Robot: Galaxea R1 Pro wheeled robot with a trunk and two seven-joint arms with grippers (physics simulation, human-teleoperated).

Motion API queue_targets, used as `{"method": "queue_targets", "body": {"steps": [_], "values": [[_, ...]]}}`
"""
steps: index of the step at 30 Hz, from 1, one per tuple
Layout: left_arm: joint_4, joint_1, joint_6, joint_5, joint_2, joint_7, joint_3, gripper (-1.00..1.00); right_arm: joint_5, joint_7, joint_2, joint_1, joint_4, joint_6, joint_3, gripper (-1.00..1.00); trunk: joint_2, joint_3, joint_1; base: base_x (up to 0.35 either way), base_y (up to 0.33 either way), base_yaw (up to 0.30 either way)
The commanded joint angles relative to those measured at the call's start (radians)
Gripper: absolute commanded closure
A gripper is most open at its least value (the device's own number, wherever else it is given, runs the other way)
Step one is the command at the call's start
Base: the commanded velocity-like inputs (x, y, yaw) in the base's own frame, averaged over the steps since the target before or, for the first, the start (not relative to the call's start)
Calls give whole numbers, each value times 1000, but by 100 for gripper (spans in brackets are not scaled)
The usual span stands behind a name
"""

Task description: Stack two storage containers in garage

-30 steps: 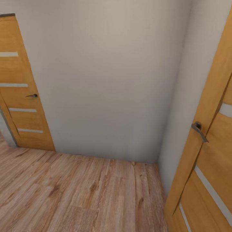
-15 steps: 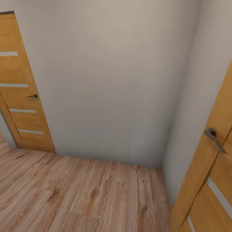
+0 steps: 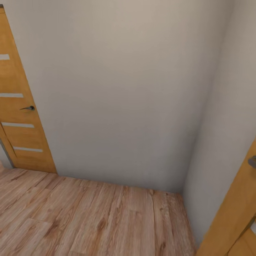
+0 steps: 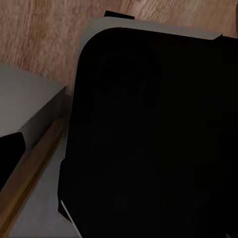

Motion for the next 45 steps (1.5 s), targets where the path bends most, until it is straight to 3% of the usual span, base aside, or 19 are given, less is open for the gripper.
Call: {"method": "queue_targets", "body": {"steps": [1, 7, 26, 45], "values": [[-1, 0, -1, 6, 0, 1, 0, -100, -10, -2, 1, -1, 3, -5, 9, -100, 0, -1, 1, 321, 0, 0], [-1, 0, -1, 6, 0, 1, 0, -100, -9, -2, 1, -1, 3, -8, 8, -100, 0, -1, 1, 321, 0, 51], [-1, 0, -1, 6, 0, 1, 0, -100, -8, -2, 1, -1, 3, -10, 8, -100, 0, -1, 1, 316, 0, 238], [-1, 0, -1, 6, 0, 1, 0, -100, -9, -1, 0, -1, 3, -8, 8, -100, 0, -1, 1, 26, 0, 9]]}}
